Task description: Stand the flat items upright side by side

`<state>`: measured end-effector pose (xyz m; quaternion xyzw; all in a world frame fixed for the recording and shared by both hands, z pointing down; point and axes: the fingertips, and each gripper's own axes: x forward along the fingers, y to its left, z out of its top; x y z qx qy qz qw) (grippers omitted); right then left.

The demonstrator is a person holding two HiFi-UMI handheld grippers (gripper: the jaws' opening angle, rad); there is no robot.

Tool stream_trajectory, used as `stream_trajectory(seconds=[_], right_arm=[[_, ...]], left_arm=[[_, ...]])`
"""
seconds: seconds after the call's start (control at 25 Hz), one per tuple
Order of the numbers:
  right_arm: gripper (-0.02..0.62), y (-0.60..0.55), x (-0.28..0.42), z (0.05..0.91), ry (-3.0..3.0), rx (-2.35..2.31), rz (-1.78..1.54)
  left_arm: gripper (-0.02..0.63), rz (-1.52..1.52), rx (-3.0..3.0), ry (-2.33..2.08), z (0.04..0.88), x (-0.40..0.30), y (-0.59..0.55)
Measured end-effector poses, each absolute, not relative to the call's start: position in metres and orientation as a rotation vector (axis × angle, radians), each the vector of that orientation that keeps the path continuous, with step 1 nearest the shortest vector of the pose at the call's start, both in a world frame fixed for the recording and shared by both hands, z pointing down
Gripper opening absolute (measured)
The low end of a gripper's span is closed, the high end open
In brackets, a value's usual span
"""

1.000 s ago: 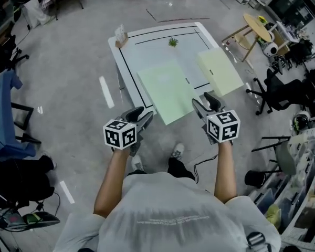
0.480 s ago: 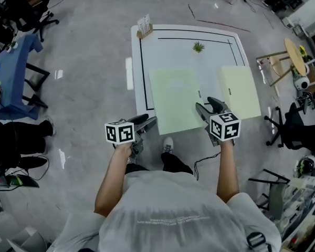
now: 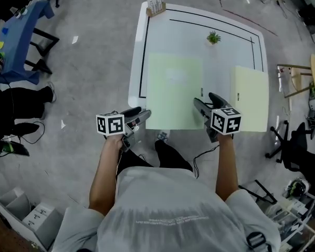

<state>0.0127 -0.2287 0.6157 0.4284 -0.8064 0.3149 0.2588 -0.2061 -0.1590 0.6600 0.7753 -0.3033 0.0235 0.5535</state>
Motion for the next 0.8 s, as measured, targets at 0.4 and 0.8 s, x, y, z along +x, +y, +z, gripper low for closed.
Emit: stream_trajectory(seconds=[0.4,0.8], right_arm=[[0.356,-0.235,0.005,0.659,-2.218,0.931,0.997],[0.376,-0.236,0.002,0.671,-2.273,0.855,1.198]], left_arm=[[0.336,-0.127,1.738,-0.632,0.676,-0.181,-0.151],[0.336,-0.117,1.729,-0.574,0.680,-0.164,-0.152]])
